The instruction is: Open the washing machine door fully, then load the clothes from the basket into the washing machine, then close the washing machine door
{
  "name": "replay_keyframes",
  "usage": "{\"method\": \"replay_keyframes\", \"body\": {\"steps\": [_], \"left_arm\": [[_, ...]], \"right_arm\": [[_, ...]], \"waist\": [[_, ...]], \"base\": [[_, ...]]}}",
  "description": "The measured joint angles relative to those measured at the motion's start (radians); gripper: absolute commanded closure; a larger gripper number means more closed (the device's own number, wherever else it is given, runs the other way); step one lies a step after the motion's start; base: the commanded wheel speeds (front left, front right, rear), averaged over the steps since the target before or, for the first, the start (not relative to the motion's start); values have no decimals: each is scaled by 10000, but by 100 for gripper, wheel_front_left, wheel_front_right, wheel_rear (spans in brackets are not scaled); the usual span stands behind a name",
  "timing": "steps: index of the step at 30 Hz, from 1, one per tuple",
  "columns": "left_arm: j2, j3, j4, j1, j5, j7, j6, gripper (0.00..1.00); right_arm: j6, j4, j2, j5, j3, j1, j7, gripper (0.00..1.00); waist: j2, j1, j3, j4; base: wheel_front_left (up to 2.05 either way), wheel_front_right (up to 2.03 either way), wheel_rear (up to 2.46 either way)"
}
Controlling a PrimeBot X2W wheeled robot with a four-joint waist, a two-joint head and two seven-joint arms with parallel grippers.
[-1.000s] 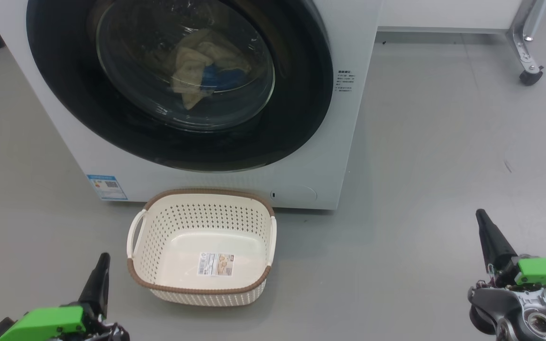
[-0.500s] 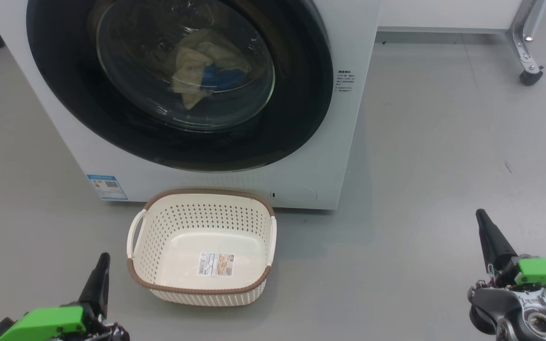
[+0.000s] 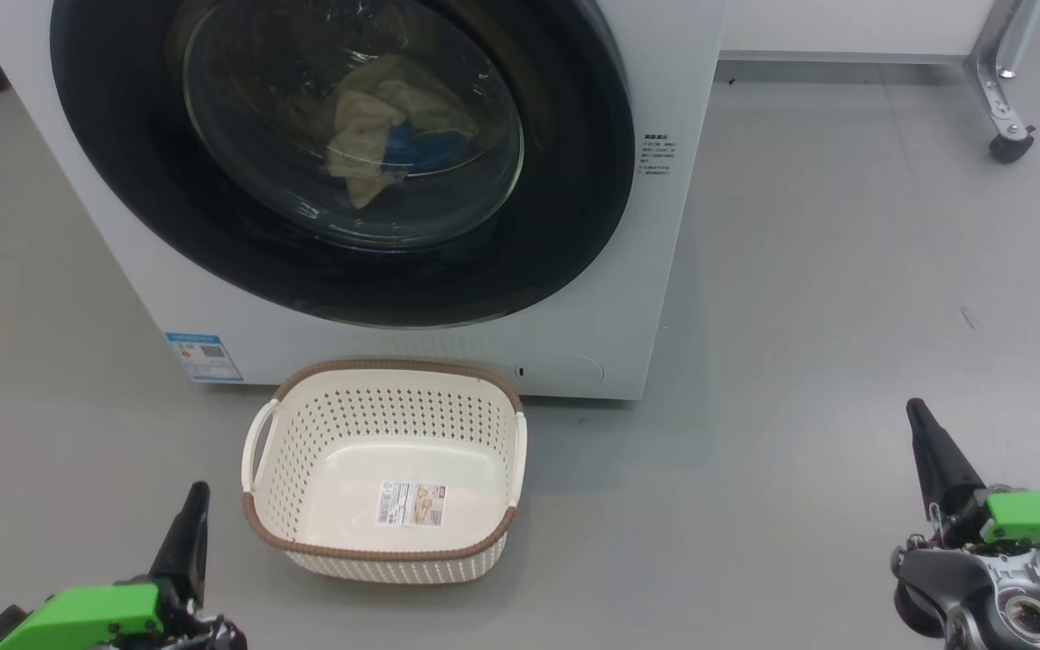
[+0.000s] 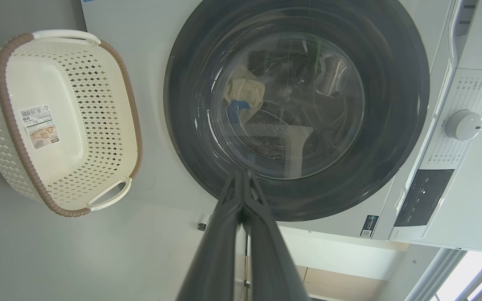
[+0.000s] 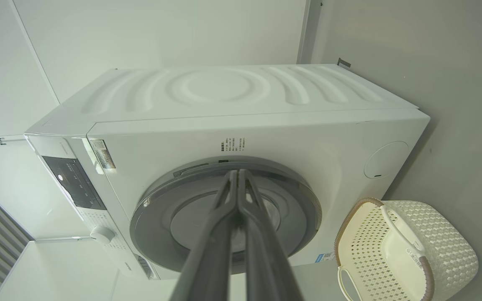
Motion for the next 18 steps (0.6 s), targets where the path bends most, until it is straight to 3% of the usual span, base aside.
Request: {"method": "replay_keyframes", "body": {"steps": [18], "left_arm": [[0,0,0,0,0,0,0,100]], "right_arm": [[0,0,0,0,0,0,0,100]], "waist": [[0,0,0,0]], "base": [[0,0,0]]}}
